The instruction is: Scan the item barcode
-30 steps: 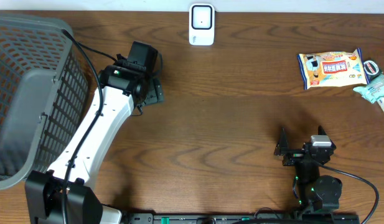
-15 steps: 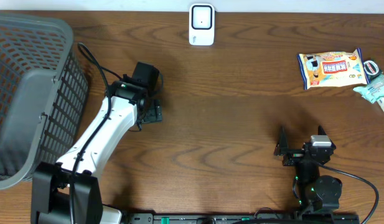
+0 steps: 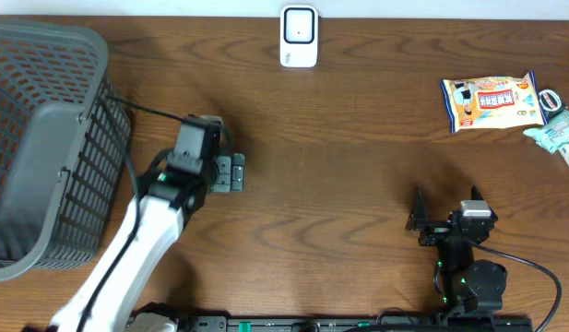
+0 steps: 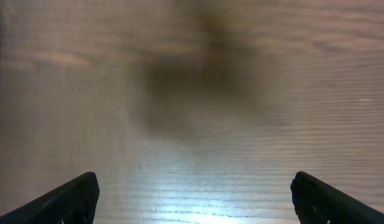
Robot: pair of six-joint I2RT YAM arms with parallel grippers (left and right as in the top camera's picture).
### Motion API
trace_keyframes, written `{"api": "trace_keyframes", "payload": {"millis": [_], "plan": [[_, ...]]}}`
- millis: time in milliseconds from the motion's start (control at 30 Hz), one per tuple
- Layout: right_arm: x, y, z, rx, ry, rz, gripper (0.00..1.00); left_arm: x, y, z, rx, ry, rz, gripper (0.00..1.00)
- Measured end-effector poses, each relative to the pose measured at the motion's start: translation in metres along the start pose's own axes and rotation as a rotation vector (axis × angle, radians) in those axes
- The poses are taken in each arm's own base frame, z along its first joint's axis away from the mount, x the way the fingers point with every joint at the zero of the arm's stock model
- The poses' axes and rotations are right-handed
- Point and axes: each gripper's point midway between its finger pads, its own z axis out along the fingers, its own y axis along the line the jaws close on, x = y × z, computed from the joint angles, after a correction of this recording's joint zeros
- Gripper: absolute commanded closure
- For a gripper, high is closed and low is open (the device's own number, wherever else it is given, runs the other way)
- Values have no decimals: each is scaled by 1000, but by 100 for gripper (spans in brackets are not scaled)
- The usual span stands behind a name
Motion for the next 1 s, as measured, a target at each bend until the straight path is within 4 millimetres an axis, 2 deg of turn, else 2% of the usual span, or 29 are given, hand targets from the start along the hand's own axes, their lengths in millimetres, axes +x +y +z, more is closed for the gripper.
{"api": "trace_keyframes", "payload": {"millis": [100, 200, 433, 533, 833, 1000], "plan": [[0, 0, 0, 0, 0, 0, 1, -7, 0, -15, 39, -91, 19, 2], [0, 0, 0, 0, 0, 0, 1, -7, 9, -31, 58, -170, 9, 2], [0, 0, 0, 0, 0, 0, 1, 11, 35, -60, 62, -300, -65, 2], [0, 0, 0, 0, 0, 0, 1, 22, 38, -69, 73, -369, -75, 2], [0, 0, 0, 0, 0, 0, 1, 41, 30, -88, 128, -557, -42, 2], [0, 0, 0, 0, 0, 0, 1, 49, 30, -79, 129, -589, -37, 2]]}}
